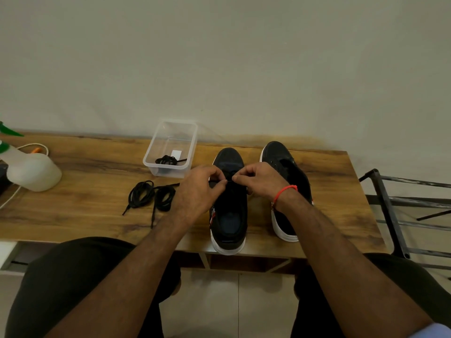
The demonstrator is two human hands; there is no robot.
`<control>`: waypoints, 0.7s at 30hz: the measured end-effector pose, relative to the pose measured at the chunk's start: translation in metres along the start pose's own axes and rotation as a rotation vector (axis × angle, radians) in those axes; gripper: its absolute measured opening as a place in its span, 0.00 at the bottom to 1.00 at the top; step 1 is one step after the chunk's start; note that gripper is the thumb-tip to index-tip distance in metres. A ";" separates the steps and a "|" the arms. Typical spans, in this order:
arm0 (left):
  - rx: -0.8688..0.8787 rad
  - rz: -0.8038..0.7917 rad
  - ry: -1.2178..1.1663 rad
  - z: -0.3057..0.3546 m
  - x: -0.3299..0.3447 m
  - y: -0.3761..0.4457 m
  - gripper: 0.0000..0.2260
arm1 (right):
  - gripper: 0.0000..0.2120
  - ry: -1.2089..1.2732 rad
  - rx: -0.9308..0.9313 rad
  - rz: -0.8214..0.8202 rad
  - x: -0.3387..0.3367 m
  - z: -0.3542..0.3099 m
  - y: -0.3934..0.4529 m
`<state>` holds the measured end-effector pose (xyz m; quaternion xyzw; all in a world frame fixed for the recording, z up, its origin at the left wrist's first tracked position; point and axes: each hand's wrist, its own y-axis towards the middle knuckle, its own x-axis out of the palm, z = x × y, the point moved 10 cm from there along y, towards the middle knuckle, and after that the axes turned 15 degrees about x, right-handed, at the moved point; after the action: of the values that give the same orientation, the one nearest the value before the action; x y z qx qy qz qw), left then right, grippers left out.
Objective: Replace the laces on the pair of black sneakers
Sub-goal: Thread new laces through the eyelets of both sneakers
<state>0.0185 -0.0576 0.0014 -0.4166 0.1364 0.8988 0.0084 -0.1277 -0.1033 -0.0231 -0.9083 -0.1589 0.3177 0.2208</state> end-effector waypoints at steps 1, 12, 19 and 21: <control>0.004 -0.006 0.014 0.001 0.001 0.000 0.02 | 0.06 -0.002 -0.003 0.000 0.000 0.000 0.000; -0.070 0.015 0.016 -0.004 0.002 -0.003 0.05 | 0.08 0.020 -0.002 0.003 -0.001 -0.003 0.000; -0.053 0.029 -0.082 -0.007 0.001 -0.001 0.04 | 0.06 -0.028 -0.027 -0.006 0.004 0.002 0.005; -0.045 0.027 -0.087 -0.006 0.001 -0.001 0.06 | 0.06 -0.048 -0.035 0.003 0.002 0.001 0.006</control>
<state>0.0230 -0.0588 -0.0031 -0.3752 0.1212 0.9190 -0.0071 -0.1262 -0.1072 -0.0275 -0.9043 -0.1683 0.3370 0.2006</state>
